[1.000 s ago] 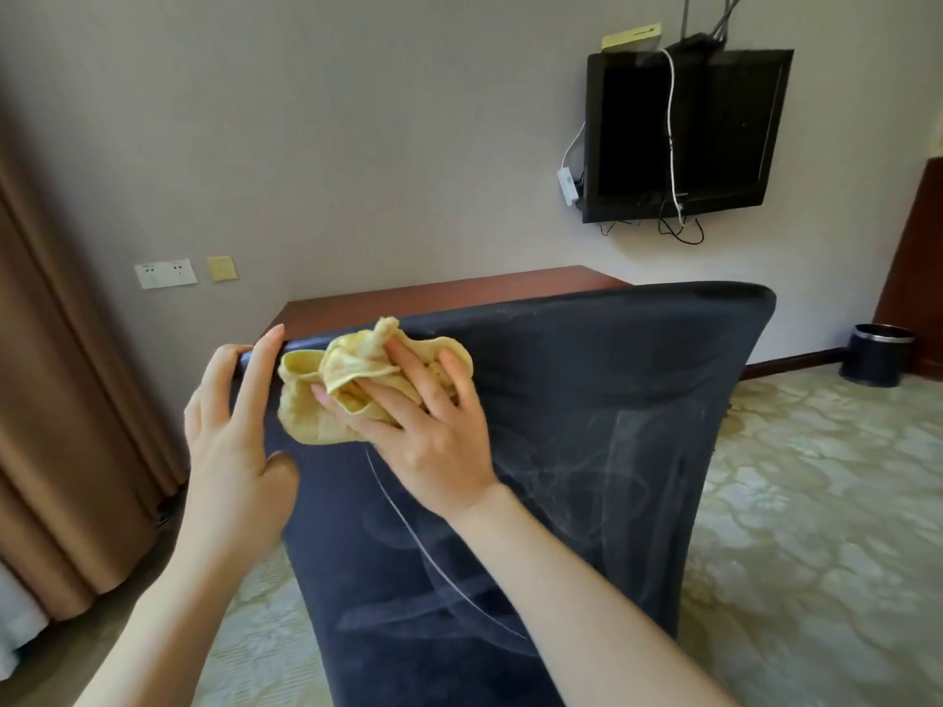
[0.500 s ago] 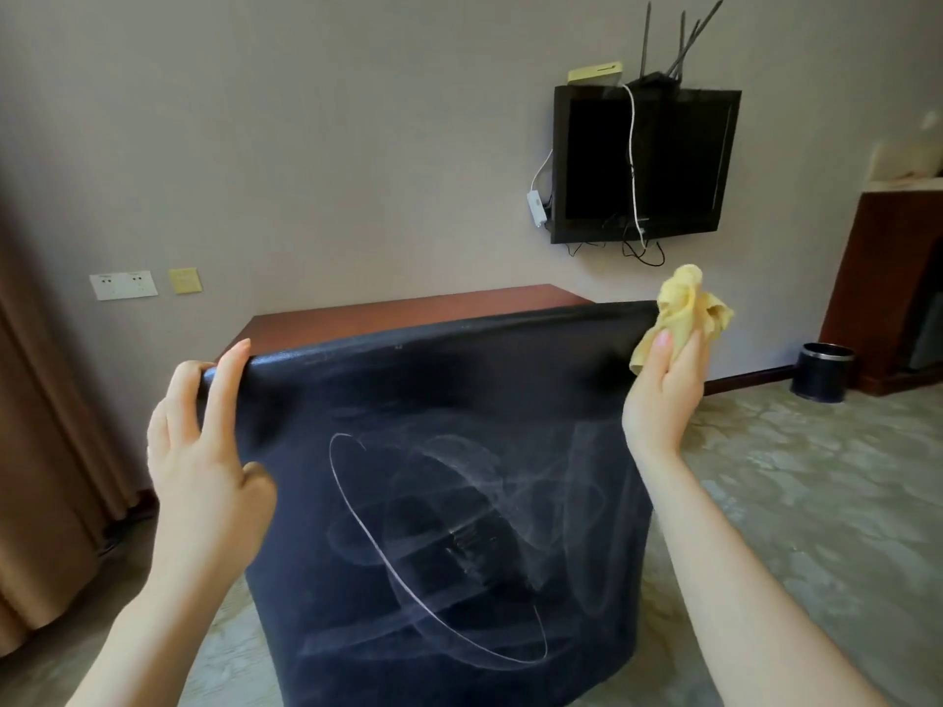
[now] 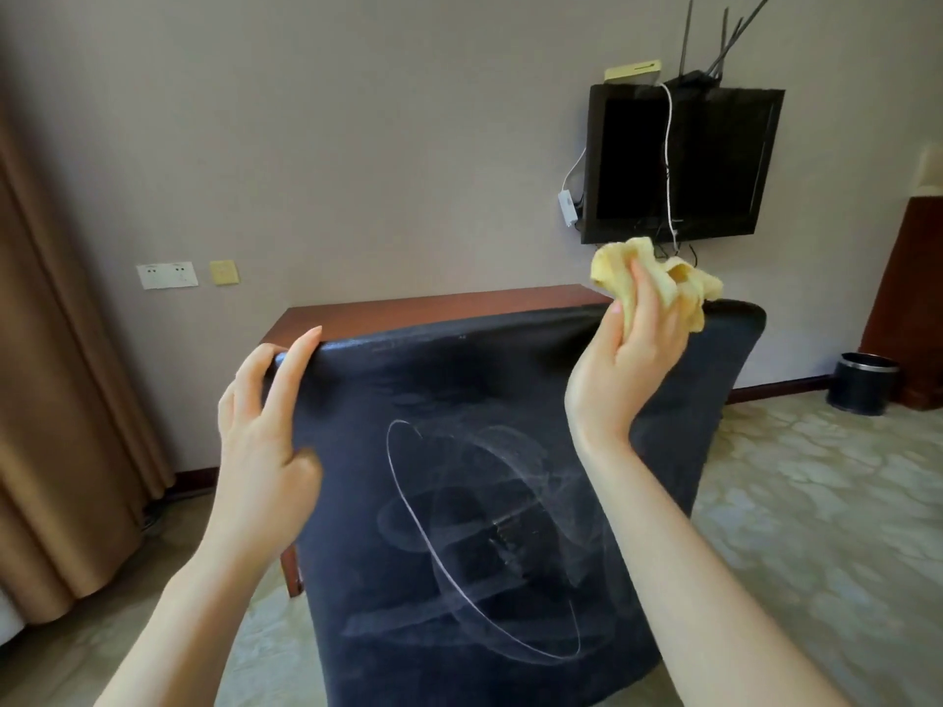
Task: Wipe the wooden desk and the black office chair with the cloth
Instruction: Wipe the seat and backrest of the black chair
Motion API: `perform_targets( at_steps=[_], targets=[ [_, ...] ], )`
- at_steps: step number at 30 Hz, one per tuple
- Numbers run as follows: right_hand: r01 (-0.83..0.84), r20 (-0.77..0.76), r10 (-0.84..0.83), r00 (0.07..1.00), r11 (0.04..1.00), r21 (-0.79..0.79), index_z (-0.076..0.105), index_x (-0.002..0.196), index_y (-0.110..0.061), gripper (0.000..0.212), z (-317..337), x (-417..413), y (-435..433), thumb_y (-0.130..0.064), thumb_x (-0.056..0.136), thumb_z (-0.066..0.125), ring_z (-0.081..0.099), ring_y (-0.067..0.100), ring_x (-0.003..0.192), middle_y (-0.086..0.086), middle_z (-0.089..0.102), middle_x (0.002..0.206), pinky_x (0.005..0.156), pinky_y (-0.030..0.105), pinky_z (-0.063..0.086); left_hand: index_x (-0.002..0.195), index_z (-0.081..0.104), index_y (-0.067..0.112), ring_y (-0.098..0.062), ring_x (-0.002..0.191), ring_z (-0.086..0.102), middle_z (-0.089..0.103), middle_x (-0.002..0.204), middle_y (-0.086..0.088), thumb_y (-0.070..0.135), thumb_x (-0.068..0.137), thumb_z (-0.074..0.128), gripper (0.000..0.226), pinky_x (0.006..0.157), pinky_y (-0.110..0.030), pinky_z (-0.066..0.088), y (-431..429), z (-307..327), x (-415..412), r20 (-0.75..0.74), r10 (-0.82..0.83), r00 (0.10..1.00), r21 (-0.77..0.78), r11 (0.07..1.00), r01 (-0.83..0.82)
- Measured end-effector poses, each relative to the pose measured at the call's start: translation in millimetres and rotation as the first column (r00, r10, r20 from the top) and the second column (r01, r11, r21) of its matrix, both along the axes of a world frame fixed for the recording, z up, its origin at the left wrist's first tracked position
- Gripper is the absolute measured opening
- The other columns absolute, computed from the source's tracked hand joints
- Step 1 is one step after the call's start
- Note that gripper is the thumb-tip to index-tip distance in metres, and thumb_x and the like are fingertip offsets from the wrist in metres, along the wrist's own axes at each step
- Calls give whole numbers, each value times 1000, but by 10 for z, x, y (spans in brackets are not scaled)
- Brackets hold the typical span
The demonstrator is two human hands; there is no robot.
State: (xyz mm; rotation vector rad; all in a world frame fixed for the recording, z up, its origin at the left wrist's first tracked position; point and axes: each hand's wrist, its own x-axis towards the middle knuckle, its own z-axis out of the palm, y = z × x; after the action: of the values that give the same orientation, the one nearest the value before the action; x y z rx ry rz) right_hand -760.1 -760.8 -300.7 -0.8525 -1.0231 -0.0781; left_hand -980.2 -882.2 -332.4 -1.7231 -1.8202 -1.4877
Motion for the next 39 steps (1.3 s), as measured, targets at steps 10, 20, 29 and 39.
perform_targets(
  at_steps=[10, 20, 29, 39],
  targets=[
    [20, 367, -55, 929, 995, 99, 65, 120, -12, 33, -115, -934, -482, -7, 90, 52, 44, 40, 124, 13, 57, 126, 107, 61, 19, 144, 34, 32, -20, 130, 19, 26, 143, 6, -26, 62, 40, 101, 104, -28, 18, -4, -48, -102, -16, 12, 1000, 12, 1000, -12],
    [-99, 758, -420, 499, 841, 531, 64, 122, -26, 36, -315, -978, -272, -6, 94, 54, 49, 30, 127, 2, 62, 127, 112, 43, 29, 144, 35, 23, -26, 129, 30, 31, 140, 3, -27, 59, 41, 99, 104, -35, 31, -23, 8, -266, -51, -3, 999, -19, 1000, 2],
    [-284, 839, -538, -81, 819, 498, 72, 105, -19, 23, -414, 450, 242, -11, 94, 54, 53, 25, 123, 0, 68, 117, 108, 47, 33, 143, 29, 37, -26, 126, 33, 25, 142, 11, -22, 59, 40, 104, 63, -32, 39, -28, 44, -261, -81, 83, 993, -62, 994, -88],
    [-70, 864, -502, 39, 861, 503, 50, 133, -25, 54, -396, 933, 245, -5, 86, 65, 50, 32, 116, 10, 68, 114, 106, 45, 33, 148, 28, 30, -27, 128, 29, 29, 143, 1, -25, 60, 41, 105, 95, -26, 27, 20, -35, -343, -130, 41, 991, -25, 999, -45]
  ],
)
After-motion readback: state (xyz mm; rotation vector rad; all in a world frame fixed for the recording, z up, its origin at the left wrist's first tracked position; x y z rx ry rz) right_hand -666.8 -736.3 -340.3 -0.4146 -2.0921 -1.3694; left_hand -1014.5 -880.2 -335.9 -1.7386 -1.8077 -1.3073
